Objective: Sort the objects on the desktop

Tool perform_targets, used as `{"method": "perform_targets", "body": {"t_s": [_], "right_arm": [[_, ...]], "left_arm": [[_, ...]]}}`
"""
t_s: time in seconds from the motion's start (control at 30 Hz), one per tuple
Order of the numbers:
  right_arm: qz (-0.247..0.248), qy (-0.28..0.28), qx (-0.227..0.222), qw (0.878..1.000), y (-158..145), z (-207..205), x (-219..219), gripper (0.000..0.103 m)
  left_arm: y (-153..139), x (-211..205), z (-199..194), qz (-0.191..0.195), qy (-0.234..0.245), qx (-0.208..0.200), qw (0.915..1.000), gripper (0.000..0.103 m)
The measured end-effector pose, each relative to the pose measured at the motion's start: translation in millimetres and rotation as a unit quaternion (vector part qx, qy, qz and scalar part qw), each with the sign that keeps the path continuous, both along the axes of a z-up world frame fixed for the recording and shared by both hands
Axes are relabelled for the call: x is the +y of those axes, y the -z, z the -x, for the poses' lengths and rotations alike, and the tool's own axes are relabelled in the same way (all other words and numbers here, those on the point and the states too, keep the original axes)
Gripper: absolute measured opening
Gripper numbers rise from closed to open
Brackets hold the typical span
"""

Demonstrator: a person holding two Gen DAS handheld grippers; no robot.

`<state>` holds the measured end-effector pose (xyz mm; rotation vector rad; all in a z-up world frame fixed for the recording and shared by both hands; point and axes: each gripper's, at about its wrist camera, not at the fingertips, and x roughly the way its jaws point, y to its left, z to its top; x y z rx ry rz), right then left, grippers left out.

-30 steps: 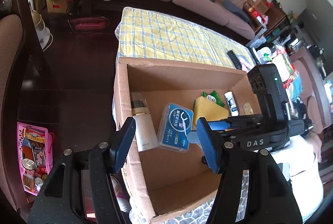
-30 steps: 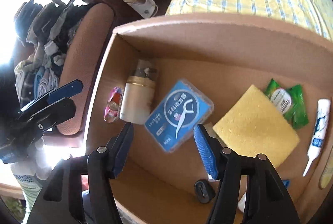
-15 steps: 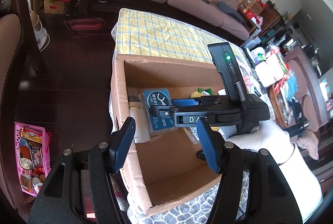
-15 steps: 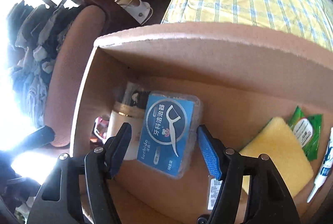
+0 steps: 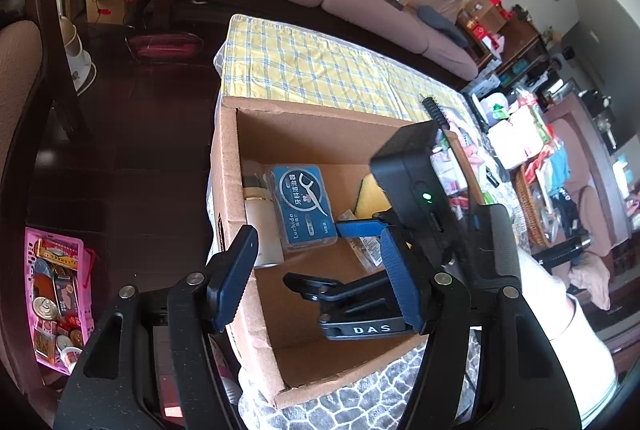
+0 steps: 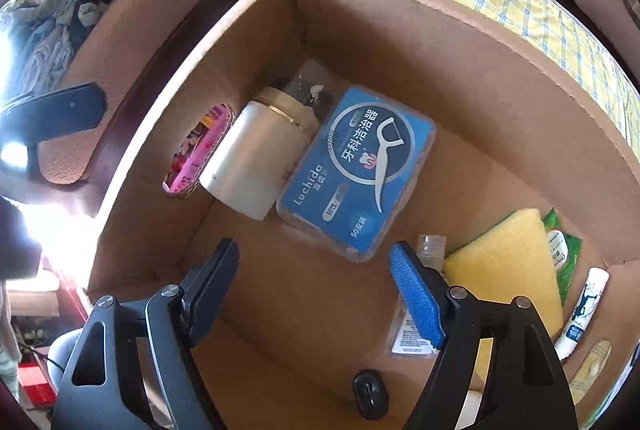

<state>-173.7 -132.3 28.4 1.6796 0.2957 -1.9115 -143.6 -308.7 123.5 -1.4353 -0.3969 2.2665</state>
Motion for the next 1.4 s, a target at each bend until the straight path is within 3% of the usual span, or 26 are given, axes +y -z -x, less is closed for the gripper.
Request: {"method": "perform_targets", "body": {"t_s": [0.17,0.3,0.47,0.57,0.6,0.67,0.8,1.03,1.27,1.4], "right_arm": [[0.007,0.053,0.021,0.998,-2,12,10,0.082],[0.075,0.072,0.004,0.995,-24,9,29,0.079],[0.102,0.07,0.06,0.991,-76,-22,80,0.08],[0.121,0.095,0.102,0.983,-102,-49,110,0.08],[0.127,0.105,0.112,0.98,-108,-57,126,0.08],[0.137,0.129,0.132,0.973,-117,-76,163,0.082],[0.137,0.188,0.171,0.957,-123,-110,240,0.086],[0.16,0.291,0.182,0.926,-106,-150,372,0.086],[0.147,0.315,0.216,0.912,-96,-164,440,0.086],[0.161,0.342,0.218,0.9,-85,-156,472,0.086]], "left_arm": [[-1,-5,-3,0.0,-0.007,-0.001,1.0,0.061],[-4,-1,-9,-0.002,-0.005,0.002,1.0,0.062],[-22,20,-20,0.0,0.012,0.014,0.9998,0.068],[-35,42,-28,0.009,0.03,0.03,0.9991,0.081],[-39,52,-31,0.01,0.039,0.036,0.9985,0.095],[-45,75,-38,0.001,0.059,0.046,0.9972,0.103],[-48,131,-45,-0.006,0.09,0.045,0.9949,0.103],[-35,235,-41,-0.002,0.125,0.03,0.9917,0.103],[-31,328,-13,0.014,0.141,0.037,0.9893,0.103],[-22,391,7,0.064,0.16,0.062,0.983,0.103]]}}
